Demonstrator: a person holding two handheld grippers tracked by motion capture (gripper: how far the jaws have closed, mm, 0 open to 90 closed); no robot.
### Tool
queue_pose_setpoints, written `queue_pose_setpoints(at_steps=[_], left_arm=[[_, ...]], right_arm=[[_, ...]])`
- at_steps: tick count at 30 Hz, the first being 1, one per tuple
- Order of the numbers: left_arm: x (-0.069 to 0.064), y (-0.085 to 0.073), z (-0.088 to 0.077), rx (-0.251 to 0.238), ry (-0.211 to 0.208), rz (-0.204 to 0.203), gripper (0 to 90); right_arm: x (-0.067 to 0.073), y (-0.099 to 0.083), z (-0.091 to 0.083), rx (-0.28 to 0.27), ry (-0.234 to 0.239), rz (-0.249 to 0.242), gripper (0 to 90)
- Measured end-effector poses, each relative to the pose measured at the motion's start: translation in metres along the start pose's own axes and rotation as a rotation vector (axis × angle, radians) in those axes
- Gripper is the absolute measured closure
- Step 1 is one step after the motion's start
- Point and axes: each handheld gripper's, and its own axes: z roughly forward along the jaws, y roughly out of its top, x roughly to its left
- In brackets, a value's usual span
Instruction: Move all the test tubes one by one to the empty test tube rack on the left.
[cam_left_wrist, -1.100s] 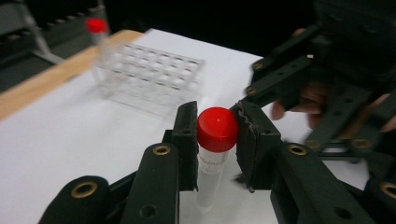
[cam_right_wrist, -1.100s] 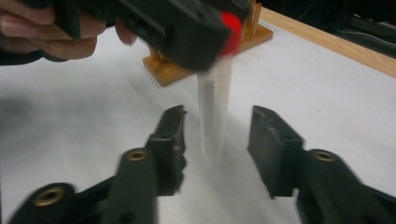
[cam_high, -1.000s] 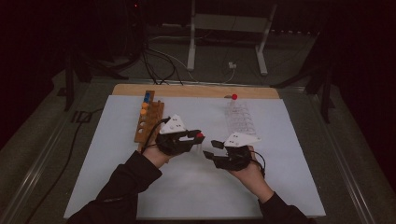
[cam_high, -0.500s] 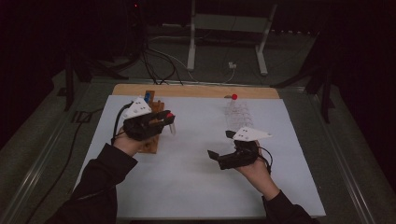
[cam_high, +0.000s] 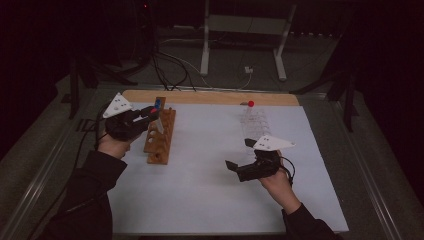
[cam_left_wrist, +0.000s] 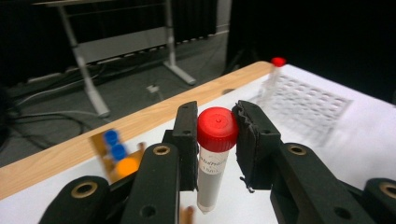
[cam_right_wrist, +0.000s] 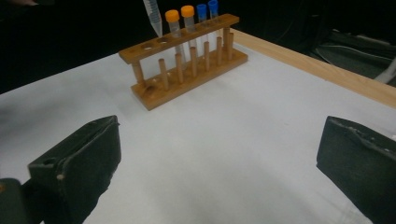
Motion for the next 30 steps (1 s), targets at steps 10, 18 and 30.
queue_pose_setpoints(at_steps=[10,18,30], left_arm=[[0.021,-0.02,0.008,0.018,0.085,-0.039,71.9],[0.02,-0.043,0.024,0.077,0.107,-0.047,71.8],[0.021,-0.064,0.037,0.134,0.11,-0.08,71.6]], right_arm=[[0.0,0.0,0.0,0.002,-0.001,-0.003,0.0],[-0.001,-0.001,0.0,0.005,-0.003,-0.002,0.0],[-0.004,-0.001,-0.002,0.001,-0.005,0.004,0.0]])
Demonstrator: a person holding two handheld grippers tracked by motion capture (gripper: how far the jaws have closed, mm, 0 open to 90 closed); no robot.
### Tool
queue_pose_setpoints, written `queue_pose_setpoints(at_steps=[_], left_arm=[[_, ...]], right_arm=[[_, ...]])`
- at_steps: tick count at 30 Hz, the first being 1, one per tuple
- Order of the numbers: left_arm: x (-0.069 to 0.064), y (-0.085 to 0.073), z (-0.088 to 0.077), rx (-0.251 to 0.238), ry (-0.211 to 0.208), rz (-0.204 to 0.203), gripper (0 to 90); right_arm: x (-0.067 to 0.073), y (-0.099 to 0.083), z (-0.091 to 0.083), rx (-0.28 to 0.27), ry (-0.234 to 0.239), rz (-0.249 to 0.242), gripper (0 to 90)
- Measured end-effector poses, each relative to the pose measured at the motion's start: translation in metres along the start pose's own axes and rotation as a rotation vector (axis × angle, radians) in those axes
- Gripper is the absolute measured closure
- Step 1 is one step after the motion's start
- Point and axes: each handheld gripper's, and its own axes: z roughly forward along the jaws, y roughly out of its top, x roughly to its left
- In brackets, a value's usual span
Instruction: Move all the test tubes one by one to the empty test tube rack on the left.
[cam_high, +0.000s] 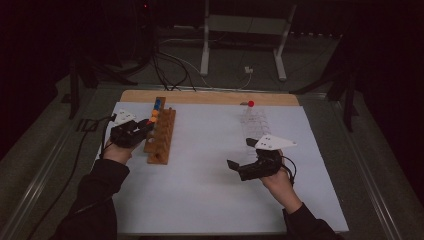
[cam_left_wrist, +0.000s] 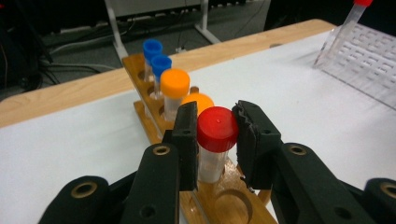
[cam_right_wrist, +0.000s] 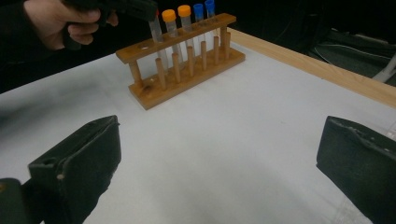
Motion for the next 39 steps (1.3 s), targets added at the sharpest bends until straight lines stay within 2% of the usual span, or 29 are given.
queue_pose_setpoints(at_steps=[4,8,10,16,20,21,22,24,26,29,31,34,36,39], left_arm=[[-0.002,-0.002,0.002,0.009,0.003,0.01,71.5],[-0.001,-0.003,0.001,0.014,-0.019,0.007,69.4],[-0.002,-0.003,-0.002,0.011,-0.026,0.004,60.5],[-0.009,-0.007,-0.011,0.011,-0.062,-0.005,20.2],[-0.017,-0.011,-0.018,0.011,-0.084,0.014,7.7],[-0.019,-0.011,-0.02,0.006,-0.107,0.012,6.6],[-0.022,-0.012,-0.022,0.005,-0.106,0.015,4.4],[-0.026,-0.015,-0.027,-0.003,-0.139,0.016,2.7],[-0.032,-0.017,-0.03,-0.001,-0.152,0.032,2.3],[-0.04,-0.019,-0.034,-0.005,-0.175,0.046,1.8],[-0.045,-0.02,-0.036,-0.012,-0.186,0.053,1.8],[-0.049,-0.021,-0.039,-0.013,-0.206,0.058,1.8],[-0.049,-0.021,-0.04,-0.017,-0.214,0.063,1.8],[-0.048,-0.022,-0.041,-0.029,-0.227,0.051,1.8]], right_arm=[[-0.001,0.0,-0.001,-0.002,0.002,0.003,0.0],[-0.002,0.001,-0.001,-0.002,0.0,-0.002,0.0],[-0.004,0.002,-0.002,-0.006,-0.005,0.0,0.0],[-0.015,0.005,-0.003,-0.009,-0.039,-0.004,0.0],[-0.029,0.006,-0.002,-0.008,-0.055,0.005,0.0],[-0.033,0.007,-0.001,-0.009,-0.064,0.008,0.0],[-0.037,0.008,0.0,-0.01,-0.071,0.005,0.0],[-0.047,0.01,0.001,-0.012,-0.091,0.001,0.0],[-0.059,0.012,0.003,-0.024,-0.111,0.004,0.0],[-0.077,0.014,0.008,-0.014,-0.138,0.008,0.0],[-0.089,0.015,0.013,-0.002,-0.161,0.021,5.8],[-0.104,0.015,0.023,0.028,-0.193,0.031,9.0],[-0.114,0.015,0.028,0.038,-0.216,0.035,15.6],[-0.127,0.015,0.037,0.044,-0.243,0.057,23.3]])
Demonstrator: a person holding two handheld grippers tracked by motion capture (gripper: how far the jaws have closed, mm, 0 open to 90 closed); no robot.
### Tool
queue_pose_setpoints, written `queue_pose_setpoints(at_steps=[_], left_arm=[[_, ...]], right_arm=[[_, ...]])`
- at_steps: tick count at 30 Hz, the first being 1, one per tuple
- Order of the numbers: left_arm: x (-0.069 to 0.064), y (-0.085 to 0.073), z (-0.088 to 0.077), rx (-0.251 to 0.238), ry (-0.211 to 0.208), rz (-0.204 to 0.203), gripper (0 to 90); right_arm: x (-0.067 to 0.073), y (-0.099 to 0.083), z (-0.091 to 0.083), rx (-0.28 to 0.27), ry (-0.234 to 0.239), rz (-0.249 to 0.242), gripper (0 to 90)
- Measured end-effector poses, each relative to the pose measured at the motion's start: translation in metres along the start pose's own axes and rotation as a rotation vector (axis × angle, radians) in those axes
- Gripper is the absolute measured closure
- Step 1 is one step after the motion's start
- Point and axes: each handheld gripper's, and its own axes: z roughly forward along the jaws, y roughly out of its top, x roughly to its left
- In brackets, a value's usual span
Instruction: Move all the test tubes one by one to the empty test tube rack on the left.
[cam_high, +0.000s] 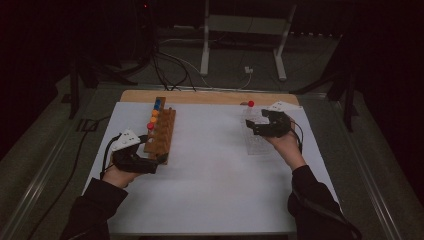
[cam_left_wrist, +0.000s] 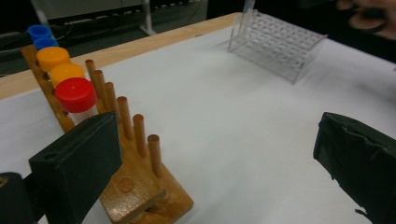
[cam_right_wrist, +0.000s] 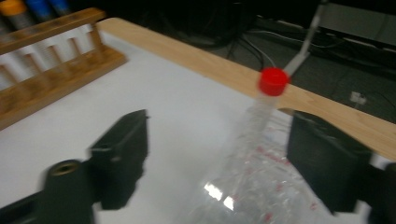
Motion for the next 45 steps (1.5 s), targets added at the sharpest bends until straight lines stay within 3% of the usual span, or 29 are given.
queue_pose_setpoints(at_steps=[8,17,22,25,28,36,45], left_arm=[[-0.002,-0.001,0.003,0.015,-0.011,0.015,1.8],[-0.001,-0.001,0.002,0.011,-0.021,0.012,1.8],[-0.001,-0.002,0.003,0.021,-0.019,0.012,1.8],[-0.001,-0.002,0.003,0.022,-0.02,0.009,1.8],[0.0,-0.002,0.003,0.02,-0.017,0.01,1.8],[0.001,-0.003,0.003,0.02,-0.011,0.004,1.8],[0.001,-0.001,0.002,0.021,-0.015,0.006,1.8]], right_arm=[[-0.024,-0.002,0.029,0.047,-0.003,0.049,47.5],[-0.04,0.0,0.054,0.105,-0.038,0.101,57.6],[-0.041,0.005,0.062,0.128,-0.038,0.087,62.4],[-0.04,0.006,0.066,0.153,-0.03,0.053,66.7],[-0.039,0.006,0.069,0.172,-0.02,0.025,73.6],[-0.042,0.006,0.068,0.177,-0.011,0.011,75.0],[-0.04,0.018,0.052,0.116,-0.022,0.002,75.1]])
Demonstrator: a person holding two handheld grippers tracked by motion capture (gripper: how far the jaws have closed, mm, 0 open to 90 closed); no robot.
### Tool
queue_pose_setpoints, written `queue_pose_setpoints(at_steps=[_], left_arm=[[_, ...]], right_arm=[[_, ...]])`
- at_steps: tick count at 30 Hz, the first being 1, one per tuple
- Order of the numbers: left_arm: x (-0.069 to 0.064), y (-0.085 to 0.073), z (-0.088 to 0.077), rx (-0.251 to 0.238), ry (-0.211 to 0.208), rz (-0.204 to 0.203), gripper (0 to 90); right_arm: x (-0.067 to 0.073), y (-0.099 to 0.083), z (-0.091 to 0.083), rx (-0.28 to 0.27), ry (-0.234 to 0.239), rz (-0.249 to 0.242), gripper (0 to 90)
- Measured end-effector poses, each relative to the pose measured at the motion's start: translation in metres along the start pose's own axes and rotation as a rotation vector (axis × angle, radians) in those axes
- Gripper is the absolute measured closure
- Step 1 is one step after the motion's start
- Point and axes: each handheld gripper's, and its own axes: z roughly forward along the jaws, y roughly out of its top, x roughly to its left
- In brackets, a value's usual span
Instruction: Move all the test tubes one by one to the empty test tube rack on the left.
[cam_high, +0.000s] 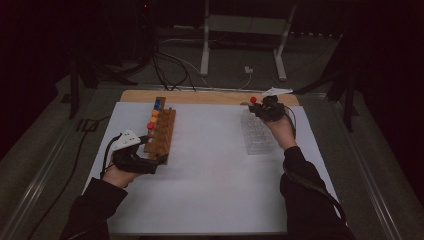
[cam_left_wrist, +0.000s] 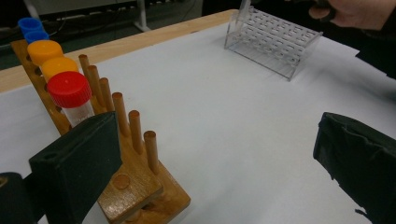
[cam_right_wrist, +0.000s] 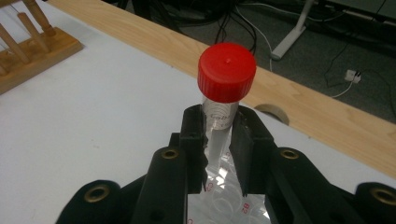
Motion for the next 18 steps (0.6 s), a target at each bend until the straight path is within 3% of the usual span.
queue_pose_setpoints(at_steps=[10,18], left_arm=[[-0.006,0.006,0.0,0.003,-0.026,0.019,1.8],[-0.015,0.012,0.003,0.008,-0.053,0.04,1.8]], right_arm=[[0.006,0.015,-0.033,-0.065,-0.015,-0.028,75.1],[0.033,0.015,-0.058,-0.094,0.029,-0.089,75.1]])
